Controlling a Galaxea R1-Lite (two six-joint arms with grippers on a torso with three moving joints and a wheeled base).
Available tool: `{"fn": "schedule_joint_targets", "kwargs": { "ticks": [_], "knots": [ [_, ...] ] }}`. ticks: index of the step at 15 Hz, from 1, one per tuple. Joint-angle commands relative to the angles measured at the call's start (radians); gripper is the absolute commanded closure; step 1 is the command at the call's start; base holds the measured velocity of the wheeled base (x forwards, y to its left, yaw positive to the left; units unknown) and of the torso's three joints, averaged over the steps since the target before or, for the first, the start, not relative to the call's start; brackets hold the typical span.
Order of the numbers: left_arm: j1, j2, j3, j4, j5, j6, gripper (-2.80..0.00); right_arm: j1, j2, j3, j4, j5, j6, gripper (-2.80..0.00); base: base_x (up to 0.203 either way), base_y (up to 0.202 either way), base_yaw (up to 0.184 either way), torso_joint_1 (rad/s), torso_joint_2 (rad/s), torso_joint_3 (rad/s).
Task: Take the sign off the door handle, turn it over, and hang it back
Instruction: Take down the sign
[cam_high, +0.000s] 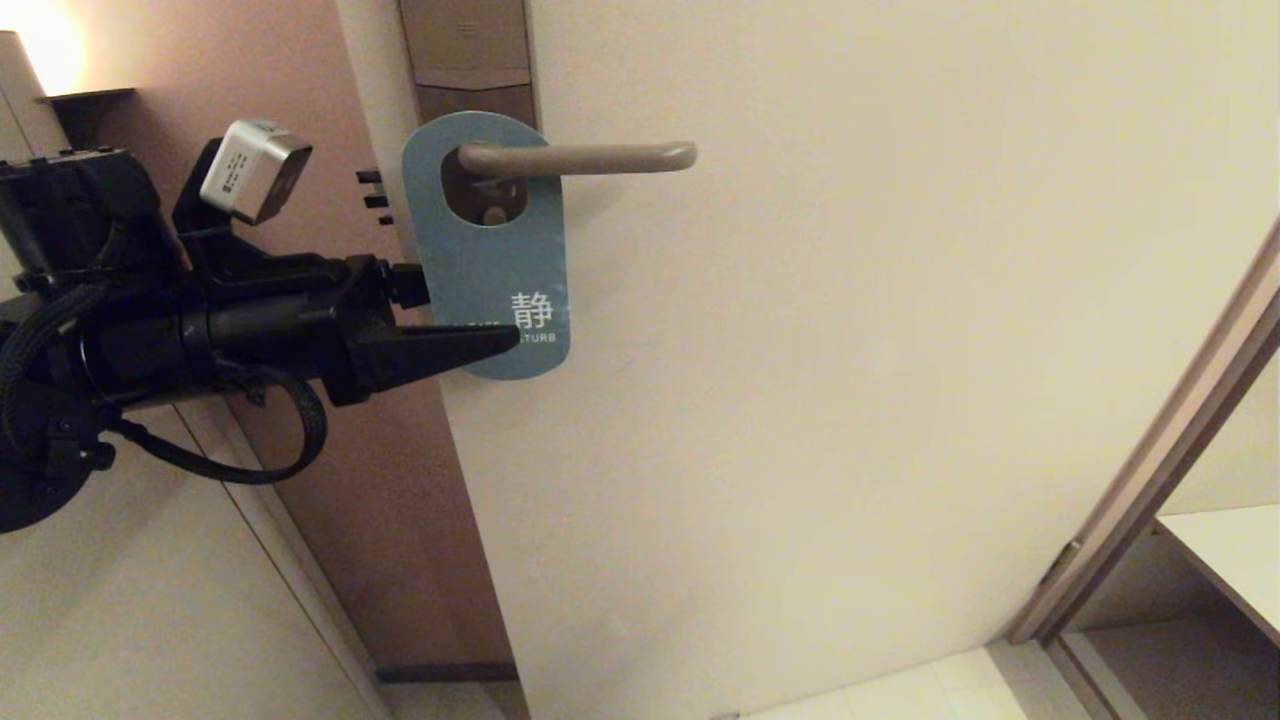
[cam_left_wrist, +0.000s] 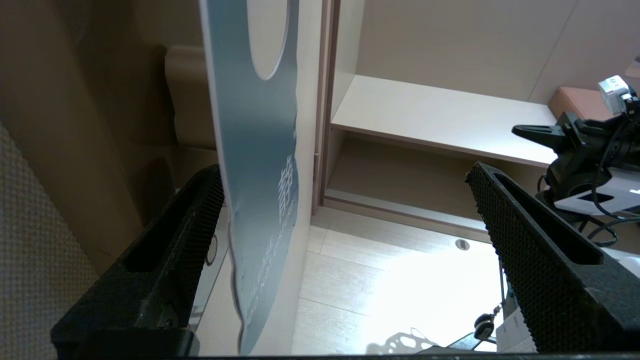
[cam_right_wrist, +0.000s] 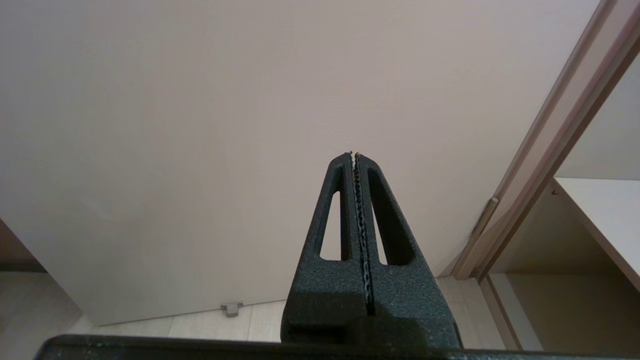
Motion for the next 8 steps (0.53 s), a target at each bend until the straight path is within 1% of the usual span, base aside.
{"fn": "schedule_joint_targets", "kwargs": {
  "ticks": [1, 6, 8],
  "knots": [
    [-0.001, 0.004, -0.005, -0.004, -0.007, -0.001, -2.8, 0.0, 0.0, 0.0, 0.0, 0.0, 0.0, 0.0, 0.0, 0.0, 0.0, 0.0, 0.0, 0.0],
    [-0.002, 0.013, -0.019, -0.004, -0.011, 0.0, -2.8, 0.0, 0.0, 0.0, 0.0, 0.0, 0.0, 0.0, 0.0, 0.0, 0.0, 0.0, 0.0, 0.0],
    [-0.016, 0.011, -0.033, -0.003, -0.015, -0.006, -2.8, 0.0, 0.0, 0.0, 0.0, 0.0, 0.0, 0.0, 0.0, 0.0, 0.0, 0.0, 0.0, 0.0]
  ]
}}
